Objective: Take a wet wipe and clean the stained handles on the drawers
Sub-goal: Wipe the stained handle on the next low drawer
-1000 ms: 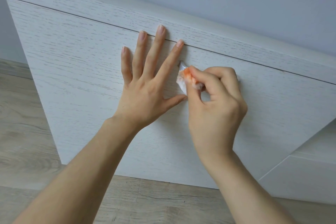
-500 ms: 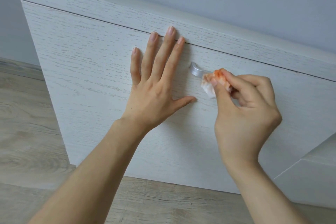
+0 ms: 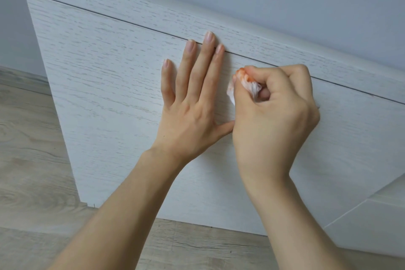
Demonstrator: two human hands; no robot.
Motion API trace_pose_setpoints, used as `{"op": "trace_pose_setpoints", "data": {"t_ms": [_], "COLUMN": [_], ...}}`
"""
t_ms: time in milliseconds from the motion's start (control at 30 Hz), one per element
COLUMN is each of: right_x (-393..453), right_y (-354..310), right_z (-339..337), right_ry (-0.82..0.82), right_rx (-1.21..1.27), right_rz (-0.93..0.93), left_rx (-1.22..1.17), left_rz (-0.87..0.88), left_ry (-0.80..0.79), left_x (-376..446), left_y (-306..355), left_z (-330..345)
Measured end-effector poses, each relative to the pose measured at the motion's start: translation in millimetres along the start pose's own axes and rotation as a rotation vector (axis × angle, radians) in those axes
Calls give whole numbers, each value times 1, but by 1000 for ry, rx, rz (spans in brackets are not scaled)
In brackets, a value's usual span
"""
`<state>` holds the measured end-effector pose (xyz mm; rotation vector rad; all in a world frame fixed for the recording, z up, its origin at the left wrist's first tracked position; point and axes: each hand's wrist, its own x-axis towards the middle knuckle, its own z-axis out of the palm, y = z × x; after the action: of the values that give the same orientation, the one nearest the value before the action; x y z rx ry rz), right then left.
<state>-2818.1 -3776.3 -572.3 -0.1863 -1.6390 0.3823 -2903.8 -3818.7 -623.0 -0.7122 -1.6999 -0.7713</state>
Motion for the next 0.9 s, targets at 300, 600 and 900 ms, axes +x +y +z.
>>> {"op": "trace_pose_setpoints", "data": {"t_ms": [300, 600, 900], "right_x": [-3, -7, 17], "right_y": [13, 43, 60], "right_z": [-9, -38, -54], "right_ry": [3, 26, 100], "right_rx": [28, 41, 351], "right_rz": [-32, 96, 563], "left_rx": [67, 56, 52], "left_rz": [24, 9, -5], "left_ry": [-36, -136, -170], "left_x": [-2, 0, 1], "left_y": [-5, -2, 4], "left_z": [2, -8, -12]}}
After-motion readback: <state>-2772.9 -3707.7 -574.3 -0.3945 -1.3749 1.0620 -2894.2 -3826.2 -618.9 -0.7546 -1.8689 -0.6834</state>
